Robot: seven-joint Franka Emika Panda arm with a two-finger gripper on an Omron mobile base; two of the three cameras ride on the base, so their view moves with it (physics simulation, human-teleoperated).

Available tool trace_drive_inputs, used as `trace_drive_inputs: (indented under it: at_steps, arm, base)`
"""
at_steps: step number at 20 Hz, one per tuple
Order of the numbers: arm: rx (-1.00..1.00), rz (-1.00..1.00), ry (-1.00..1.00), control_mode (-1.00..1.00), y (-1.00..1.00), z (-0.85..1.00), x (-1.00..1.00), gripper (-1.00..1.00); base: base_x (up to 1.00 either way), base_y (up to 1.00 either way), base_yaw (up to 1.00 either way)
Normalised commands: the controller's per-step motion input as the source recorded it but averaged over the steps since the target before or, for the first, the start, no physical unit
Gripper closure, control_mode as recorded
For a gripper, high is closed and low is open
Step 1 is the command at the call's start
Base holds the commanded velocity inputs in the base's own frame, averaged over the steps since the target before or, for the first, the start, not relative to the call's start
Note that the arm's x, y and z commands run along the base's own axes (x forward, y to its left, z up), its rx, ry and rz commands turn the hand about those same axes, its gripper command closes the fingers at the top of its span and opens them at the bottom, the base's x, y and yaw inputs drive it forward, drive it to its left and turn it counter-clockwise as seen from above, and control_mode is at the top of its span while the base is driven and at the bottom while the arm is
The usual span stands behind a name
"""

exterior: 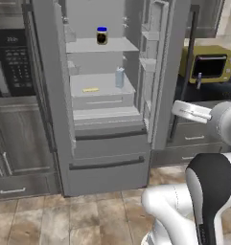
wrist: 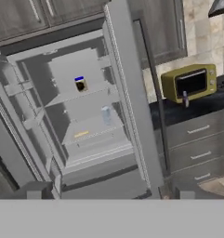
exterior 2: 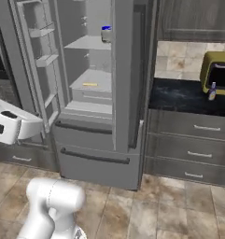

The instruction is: Place the condiment bottle and mayonnaise from the counter to the top shelf of the fridge. If the existing items in the fridge are on the top shelf, move them to other shelves.

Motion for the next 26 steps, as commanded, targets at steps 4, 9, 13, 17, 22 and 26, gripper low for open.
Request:
trace_drive_inputs:
  at_steps: [4,9,13,17,22,26]
  arm:
    - [0.00,0.00,0.00,1.00,0.00,0.00,0.00,-1.00]
    - [0.00,0.00,0.00,1.00,0.00,0.00,0.00,-1.00]
    - [0.00,0.00,0.00,1.00,0.00,0.00,0.00,-1.00]
    - [0.00,0.00,0.00,1.00,0.00,0.00,0.00,-1.00]
    - [0.00,0.00,0.00,1.00,0.00,0.00,0.00,-1.00]
    - [0.00,0.00,0.00,1.00,0.00,0.00,0.00,-1.00]
  base:
    - [-0.30,-1.00,-0.30]
    - [0.11,-1.00,-0.18]
    - [0.75,-1.00,-0.01]
    - [0.99,-1.00,0.04]
    - [1.00,-0.76,0.06]
    - [0.81,-0.51,0.06]
